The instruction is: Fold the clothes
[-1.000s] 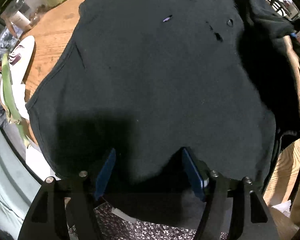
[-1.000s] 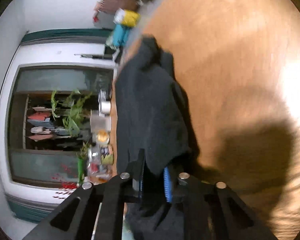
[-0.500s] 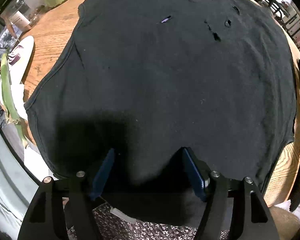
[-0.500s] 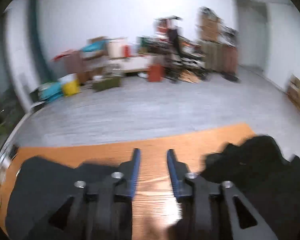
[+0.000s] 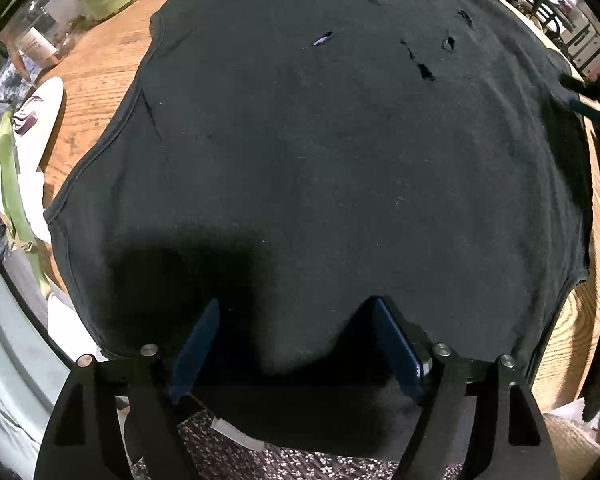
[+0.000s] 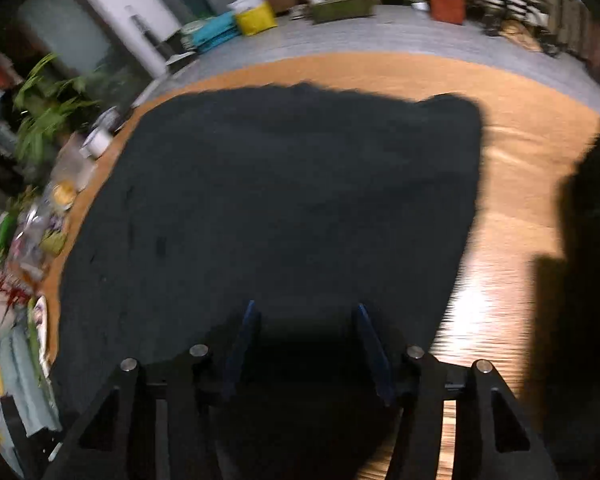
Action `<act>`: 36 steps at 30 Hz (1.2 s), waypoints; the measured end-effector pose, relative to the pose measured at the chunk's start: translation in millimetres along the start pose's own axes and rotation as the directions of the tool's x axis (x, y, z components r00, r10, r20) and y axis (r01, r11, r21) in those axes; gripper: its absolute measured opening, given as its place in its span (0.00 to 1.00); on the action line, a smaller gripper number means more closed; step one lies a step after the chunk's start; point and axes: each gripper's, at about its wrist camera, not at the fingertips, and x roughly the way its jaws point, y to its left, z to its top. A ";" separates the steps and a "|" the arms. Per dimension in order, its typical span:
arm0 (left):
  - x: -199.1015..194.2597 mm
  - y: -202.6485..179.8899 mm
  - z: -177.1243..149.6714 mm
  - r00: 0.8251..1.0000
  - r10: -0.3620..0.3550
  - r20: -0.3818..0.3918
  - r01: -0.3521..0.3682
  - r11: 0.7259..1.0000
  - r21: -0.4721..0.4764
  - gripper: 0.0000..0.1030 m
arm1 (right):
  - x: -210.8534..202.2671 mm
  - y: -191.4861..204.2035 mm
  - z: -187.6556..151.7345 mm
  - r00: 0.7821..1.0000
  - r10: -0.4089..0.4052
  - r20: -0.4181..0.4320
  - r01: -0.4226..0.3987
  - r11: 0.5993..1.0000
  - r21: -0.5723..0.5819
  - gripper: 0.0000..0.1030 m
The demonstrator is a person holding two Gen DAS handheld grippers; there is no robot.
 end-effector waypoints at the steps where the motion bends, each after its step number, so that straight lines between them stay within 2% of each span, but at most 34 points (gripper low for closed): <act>1: 1.0 -1.0 0.7 1.000 -0.001 0.001 0.001 1.000 0.001 0.77 | 3.6 7.4 -0.9 1.000 0.029 0.008 -0.029 0.999 -0.019 0.55; 4: 4.2 -5.7 4.1 1.000 -0.014 0.008 0.014 1.000 0.002 0.78 | 16.9 19.5 -2.4 0.996 -0.086 -0.015 0.084 0.993 -0.081 0.55; 5: 4.3 -3.5 3.0 1.000 -0.024 0.013 0.024 1.000 -0.001 0.78 | 21.3 23.2 -2.9 0.991 -0.130 -0.022 0.127 0.987 -0.102 0.58; 6: 4.4 -1.2 2.0 0.999 -0.035 0.018 0.035 0.999 -0.003 0.78 | 22.3 21.3 -4.6 0.978 -0.207 -0.024 0.202 0.972 -0.122 0.60; 8: 4.6 4.0 0.1 0.998 -0.058 0.028 0.058 0.998 -0.012 0.78 | 22.4 14.1 -8.8 0.927 -0.375 -0.021 0.367 0.916 -0.159 0.78; 9: 4.7 6.3 -1.1 0.997 -0.068 0.034 0.069 0.998 -0.016 0.78 | 19.2 2.7 -10.6 0.922 -0.385 -0.029 0.378 0.916 -0.137 0.81; 10: 4.9 8.7 -2.4 0.996 -0.078 0.039 0.079 0.997 -0.020 0.78 | 13.5 -14.0 -11.8 0.934 -0.354 -0.053 0.350 0.934 -0.067 0.82; 11: 5.1 10.4 -3.5 0.995 -0.084 0.044 0.085 0.996 -0.022 0.78 | 7.6 -23.2 -13.4 0.929 -0.364 -0.059 0.363 0.931 -0.035 0.77; 12: 5.5 11.4 -4.5 0.995 -0.088 0.048 0.089 0.996 -0.021 0.78 | 1.8 -29.6 -15.2 0.919 -0.390 -0.060 0.390 0.921 -0.017 0.78; 13: 6.0 12.6 -5.5 0.994 -0.092 0.052 0.093 0.996 -0.019 0.79 | -3.9 -36.1 -16.9 0.907 -0.416 -0.061 0.416 0.909 0.001 0.70; 14: 6.5 14.1 -6.7 0.993 -0.099 0.057 0.100 0.995 -0.019 0.80 | -12.3 -34.6 -24.4 0.922 -0.382 -0.061 0.383 0.924 0.004 0.51; 15: 7.0 15.9 -7.9 0.992 -0.107 0.063 0.109 0.994 -0.022 0.80 | -21.4 -30.7 -33.7 0.942 -0.329 -0.061 0.330 0.944 0.004 0.46; 17: 7.8 19.9 -10.2 0.990 -0.123 0.076 0.125 0.992 -0.032 0.81 | -40.4 -17.2 -56.8 0.977 -0.205 -0.055 0.205 0.979 -0.012 0.56; 18: 8.2 21.9 -11.4 0.988 -0.130 0.083 0.133 0.990 -0.037 0.81 | -47.2 -1.5 -74.4 0.991 -0.121 -0.060 0.118 0.992 -0.047 0.58; 19: 8.6 23.9 -12.8 0.987 -0.136 0.090 0.140 0.989 -0.042 0.81 | -53.1 15.4 -92.7 0.997 -0.033 -0.072 0.027 0.996 -0.086 0.61; 20: 9.1 26.0 -14.4 0.985 -0.142 0.098 0.147 0.988 -0.045 0.81 | -56.1 31.7 -112.1 0.993 0.050 -0.103 -0.062 0.991 -0.117 0.65; 22: 10.2 30.6 -18.3 0.981 -0.158 0.115 0.164 0.985 -0.047 0.81 | -51.7 60.0 -150.9 0.964 0.170 -0.203 -0.201 0.969 -0.143 0.67; 24: 11.0 35.8 -22.9 0.975 -0.176 0.132 0.184 0.981 -0.052 0.81 | -45.2 76.4 -181.9 0.957 0.162 -0.239 -0.205 0.965 -0.165 0.71; 27: 11.9 41.9 -34.2 0.972 -0.185 0.143 0.195 0.979 -0.064 0.81 | -51.9 83.1 -204.3 0.978 0.063 -0.199 -0.111 0.964 -0.240 0.71; 31: 14.4 43.1 -55.5 0.982 -0.131 0.138 0.139 0.989 -0.047 0.81 | -53.6 69.8 -211.9 0.971 0.000 -0.239 -0.062 0.966 -0.251 0.71; 34: 17.1 44.5 -68.4 0.987 -0.110 0.116 0.116 0.992 -0.046 0.81 | -64.4 73.6 -223.8 0.974 -0.054 -0.220 -0.014 0.955 -0.296 0.70; 36: 16.6 55.5 -77.5 0.981 -0.158 0.113 0.169 0.982 -0.087 0.81 | -71.9 65.8 -223.3 0.977 -0.070 -0.202 0.011 0.960 -0.280 0.64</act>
